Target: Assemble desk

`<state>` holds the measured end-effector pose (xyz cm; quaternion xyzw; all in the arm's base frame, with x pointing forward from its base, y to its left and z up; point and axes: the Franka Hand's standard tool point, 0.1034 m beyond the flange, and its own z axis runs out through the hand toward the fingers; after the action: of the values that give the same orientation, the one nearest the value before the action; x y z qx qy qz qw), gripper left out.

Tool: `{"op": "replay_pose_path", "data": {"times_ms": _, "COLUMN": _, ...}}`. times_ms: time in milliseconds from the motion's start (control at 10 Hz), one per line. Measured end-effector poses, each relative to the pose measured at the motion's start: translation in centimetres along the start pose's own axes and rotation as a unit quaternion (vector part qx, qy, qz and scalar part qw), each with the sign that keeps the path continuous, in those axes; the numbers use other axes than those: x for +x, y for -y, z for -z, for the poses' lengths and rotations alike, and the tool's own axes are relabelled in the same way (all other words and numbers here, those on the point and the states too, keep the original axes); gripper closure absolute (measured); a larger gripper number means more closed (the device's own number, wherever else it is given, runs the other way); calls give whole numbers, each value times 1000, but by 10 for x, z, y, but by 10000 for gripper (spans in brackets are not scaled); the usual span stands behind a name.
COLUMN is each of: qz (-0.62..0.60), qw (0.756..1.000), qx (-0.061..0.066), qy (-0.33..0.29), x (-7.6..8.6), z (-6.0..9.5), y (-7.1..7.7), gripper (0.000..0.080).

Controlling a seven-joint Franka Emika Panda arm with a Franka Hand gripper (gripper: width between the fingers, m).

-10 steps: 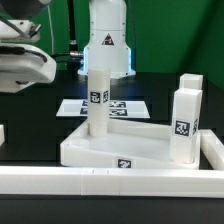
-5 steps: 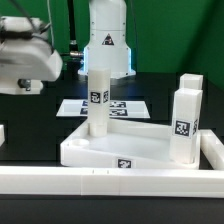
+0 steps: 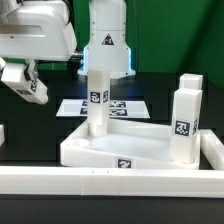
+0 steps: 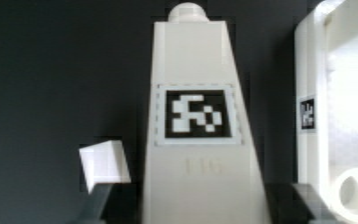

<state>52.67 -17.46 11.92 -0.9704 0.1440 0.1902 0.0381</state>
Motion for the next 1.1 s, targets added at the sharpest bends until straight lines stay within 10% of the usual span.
{"op": "replay_pose_path", "data": {"times_ms": 200, "qz": -5, "qw": 996, "qx": -4, "qy": -86, "x": 12, "z": 7, "y": 4, "gripper": 509}}
{"op": "replay_pose_path", "data": {"times_ms": 600, "qz": -22, "qw": 975, "qx": 1, "qy": -221, "x": 26, "z": 39, "y": 58, "gripper": 509}}
{"op": "replay_pose_path", "data": {"times_ms": 1100, "qz": -18, "qw": 922, "qx": -17, "qy": -387, "x": 37, "z": 46, "y": 69, "gripper": 509}}
